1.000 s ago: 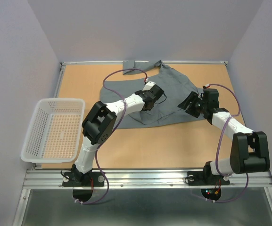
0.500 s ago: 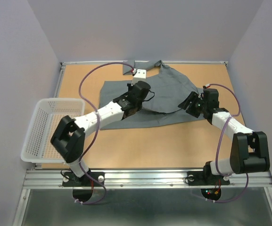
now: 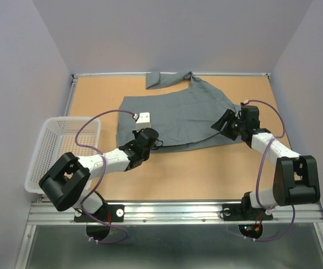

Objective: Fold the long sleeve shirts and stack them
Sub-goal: Fold the shirt

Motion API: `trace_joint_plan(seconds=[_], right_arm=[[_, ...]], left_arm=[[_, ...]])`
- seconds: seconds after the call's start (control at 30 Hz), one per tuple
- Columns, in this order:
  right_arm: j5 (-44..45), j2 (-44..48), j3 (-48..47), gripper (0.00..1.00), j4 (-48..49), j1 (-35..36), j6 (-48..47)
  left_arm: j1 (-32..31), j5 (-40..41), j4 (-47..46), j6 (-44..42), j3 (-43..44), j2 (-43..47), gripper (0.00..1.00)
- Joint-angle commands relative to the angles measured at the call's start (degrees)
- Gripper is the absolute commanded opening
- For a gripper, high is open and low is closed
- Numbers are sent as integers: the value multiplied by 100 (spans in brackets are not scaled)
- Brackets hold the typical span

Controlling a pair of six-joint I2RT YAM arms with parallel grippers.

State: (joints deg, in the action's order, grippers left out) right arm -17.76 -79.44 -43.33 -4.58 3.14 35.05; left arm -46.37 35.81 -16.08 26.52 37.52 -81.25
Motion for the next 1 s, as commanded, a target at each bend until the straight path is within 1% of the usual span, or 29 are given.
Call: trace_joint_plan(seconds=[0.0,0.07,0.17,0.2,0.27,0.3,0.33,0.37,0.43,0.5,0.6,0.8,0.93,0.97], right_arm=[[97,-176,-254,68,54,47,-130],[158,-300,-438,67,54,38,-209],[106,-660,-957,66,36,47,-516],[167,-765,-1201,66,19,47,-804],[351,-897,-1405,66,-8,47,-1095],[387,-1046,-1598,66,-34,47,-1558],[344,-1134,-1713,66,-86,47,-1815],[152,-1222,-1827,66,-131,47,-2365],[-156,-1529,-2177,66,-253,38,-2904],[-559,-1749,-2503,66,-621,38,-3492],[-798,-2075,-3022,66,-1158,55,-4196],[-913,-2392,-3331,65,-1826,108,-4963],[-966,-2576,-3454,60,-2064,152,-5210],[-975,-2611,-3489,55,-2143,178,-5236]], left_arm=[[5,57,-1037,21,45,251,8],[5,101,-1231,-313,246,119,8],[5,163,-1284,-664,615,-66,8],[14,180,-1310,-718,677,-118,8],[5,172,-1442,-920,826,-171,8],[5,163,-1494,-1017,871,-198,8],[5,137,-1582,-1087,967,-215,8],[5,119,-1618,-1227,1011,-250,8],[14,119,-1671,-1333,1082,-321,8],[14,128,-1671,-1413,1161,-356,8],[23,75,-1679,-1448,1179,-321,8],[23,31,-1715,-1501,1319,-409,8],[23,40,-1715,-1518,1469,-488,8],[31,40,-1715,-1562,1521,-505,8]])
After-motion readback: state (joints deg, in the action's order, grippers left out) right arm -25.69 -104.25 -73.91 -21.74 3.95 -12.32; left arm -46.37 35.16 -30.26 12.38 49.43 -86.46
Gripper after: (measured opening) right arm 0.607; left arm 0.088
